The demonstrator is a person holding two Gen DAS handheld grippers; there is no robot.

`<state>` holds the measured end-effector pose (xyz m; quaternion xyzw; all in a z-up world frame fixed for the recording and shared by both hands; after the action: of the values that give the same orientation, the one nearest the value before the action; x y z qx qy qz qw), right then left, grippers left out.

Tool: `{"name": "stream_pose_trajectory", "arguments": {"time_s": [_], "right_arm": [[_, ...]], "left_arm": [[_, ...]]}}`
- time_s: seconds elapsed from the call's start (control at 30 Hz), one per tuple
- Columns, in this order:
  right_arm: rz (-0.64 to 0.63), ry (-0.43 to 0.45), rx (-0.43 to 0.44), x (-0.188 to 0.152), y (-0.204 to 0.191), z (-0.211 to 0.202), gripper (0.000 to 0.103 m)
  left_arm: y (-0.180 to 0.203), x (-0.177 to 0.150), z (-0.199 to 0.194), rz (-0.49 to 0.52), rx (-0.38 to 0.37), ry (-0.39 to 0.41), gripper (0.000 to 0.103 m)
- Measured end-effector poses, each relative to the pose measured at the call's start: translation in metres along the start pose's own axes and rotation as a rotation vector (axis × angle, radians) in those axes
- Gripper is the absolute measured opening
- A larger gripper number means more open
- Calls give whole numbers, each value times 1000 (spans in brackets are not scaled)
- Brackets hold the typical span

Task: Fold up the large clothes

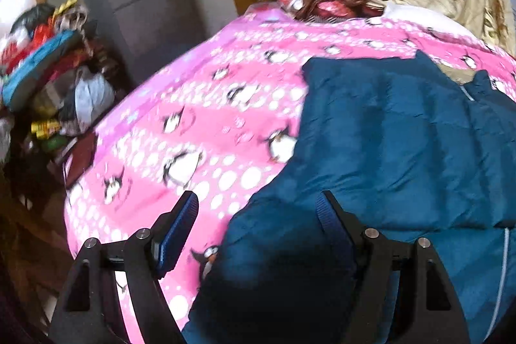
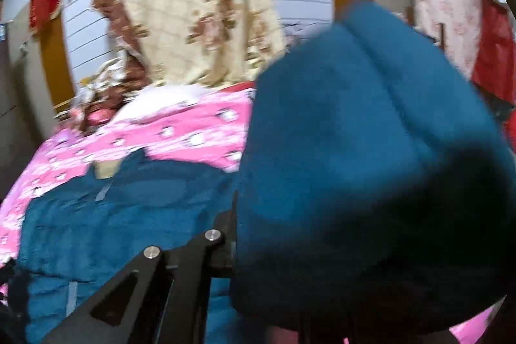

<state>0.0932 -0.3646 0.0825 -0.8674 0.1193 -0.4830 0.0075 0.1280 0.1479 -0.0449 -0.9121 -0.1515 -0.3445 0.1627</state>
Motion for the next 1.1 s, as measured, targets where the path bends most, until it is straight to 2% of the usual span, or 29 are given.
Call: {"name": "stream_pose_trajectory", "arguments": {"time_s": [0.13, 0.3, 0.4, 0.47, 0.5, 0.53, 0.57, 0.6, 0.63, 0.73, 0.8, 0.83, 0.9, 0.97, 1.1], "right_arm": [[-49, -33, 106, -27, -73, 10, 10], [-150, -87, 248, -54, -155, 34, 10], [-222, -127, 327, -71, -208, 50, 10], [-264, -168, 348, -81, -231, 61, 10], [-277, -183, 353, -83, -235, 65, 12], [-300, -210, 355, -88, -242, 68, 23], [-307, -218, 359, -91, -243, 68, 30], [-309, -221, 383, -92, -242, 63, 45], [-312, -218, 395, -92, -242, 61, 55], [-364, -203, 409, -95, -232, 36, 65], [-399, -194, 420, -103, -217, 11, 70], [-412, -193, 399, -108, -210, 2, 75], [-426, -198, 337, -116, -192, -13, 76], [-401, -210, 251, -129, -159, -23, 76], [-296, -189, 164, -138, -105, -19, 78]], "left_arm": [[-3, -11, 20, -32, -36, -74, 49], [4, -14, 26, -29, -78, -87, 49], [-3, -16, 29, -73, -115, -103, 53], [-7, -15, 33, -101, -136, -116, 56], [-10, -15, 34, -118, -150, -124, 57], [-11, -15, 35, -127, -157, -128, 58], [-11, -16, 35, -136, -163, -131, 58], [-12, -16, 36, -139, -164, -132, 58], [-11, -17, 35, -139, -163, -132, 59], [-10, -17, 34, -133, -153, -128, 59], [-11, -17, 33, -138, -157, -127, 59], [-13, -18, 32, -143, -161, -125, 58], [-17, -17, 24, -156, -159, -103, 54], [-24, -15, 4, -188, -182, -34, 53], [-26, -11, -37, -204, -257, 100, 53]]}}
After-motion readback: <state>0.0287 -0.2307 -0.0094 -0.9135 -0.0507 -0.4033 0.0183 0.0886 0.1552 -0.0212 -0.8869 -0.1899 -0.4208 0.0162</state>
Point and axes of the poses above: each gripper's, at about its wrist camera, not at the fingertips, and z roughly the way its jaws point, y to its right, x to its top, the point moved 2 cm from there along z, roughly the way its jaws point, and after that the axes turned 1 degree about x, right-handed, at the moved point
